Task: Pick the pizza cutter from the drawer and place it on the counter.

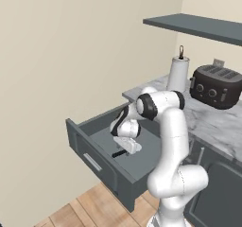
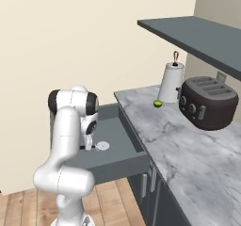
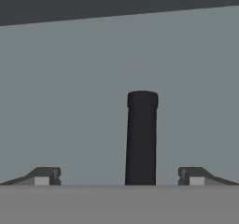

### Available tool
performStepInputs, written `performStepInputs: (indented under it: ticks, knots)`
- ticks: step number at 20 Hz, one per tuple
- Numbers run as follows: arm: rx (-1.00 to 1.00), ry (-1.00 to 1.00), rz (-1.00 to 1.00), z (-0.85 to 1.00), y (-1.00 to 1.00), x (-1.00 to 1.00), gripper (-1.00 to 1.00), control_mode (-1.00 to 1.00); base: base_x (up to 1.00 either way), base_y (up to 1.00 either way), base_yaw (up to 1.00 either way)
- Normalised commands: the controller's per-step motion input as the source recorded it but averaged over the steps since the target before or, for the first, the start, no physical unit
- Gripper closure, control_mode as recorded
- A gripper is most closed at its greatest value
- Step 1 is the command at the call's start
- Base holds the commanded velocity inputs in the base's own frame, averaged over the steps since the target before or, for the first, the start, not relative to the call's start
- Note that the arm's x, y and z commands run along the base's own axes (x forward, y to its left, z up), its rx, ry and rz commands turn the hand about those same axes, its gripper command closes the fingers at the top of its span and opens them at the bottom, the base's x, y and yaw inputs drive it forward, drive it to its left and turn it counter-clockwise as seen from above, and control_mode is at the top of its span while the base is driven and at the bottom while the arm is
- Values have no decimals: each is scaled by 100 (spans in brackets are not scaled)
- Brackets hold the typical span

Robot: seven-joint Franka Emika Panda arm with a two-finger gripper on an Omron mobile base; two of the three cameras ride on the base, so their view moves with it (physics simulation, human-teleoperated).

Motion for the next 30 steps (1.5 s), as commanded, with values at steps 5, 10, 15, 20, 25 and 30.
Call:
performStepInputs:
  ticks: [5, 10, 15, 20, 25, 30]
  knots:
    - [-6, -3, 0, -42, 0, 32, -100, -100, 0, 0, 0]
    - [-6, -3, 0, -47, 0, 18, -100, -100, 0, 0, 0]
    - [-9, -2, 0, -57, 10, -23, 100, -100, 0, 0, 0]
    - [0, -26, 0, -14, -13, -88, 100, -100, 0, 0, 0]
    - [7, -45, 5, 98, -38, -70, 100, -100, 0, 0, 0]
    - [2, -43, 11, 100, -32, -43, 100, -100, 0, 0, 0]
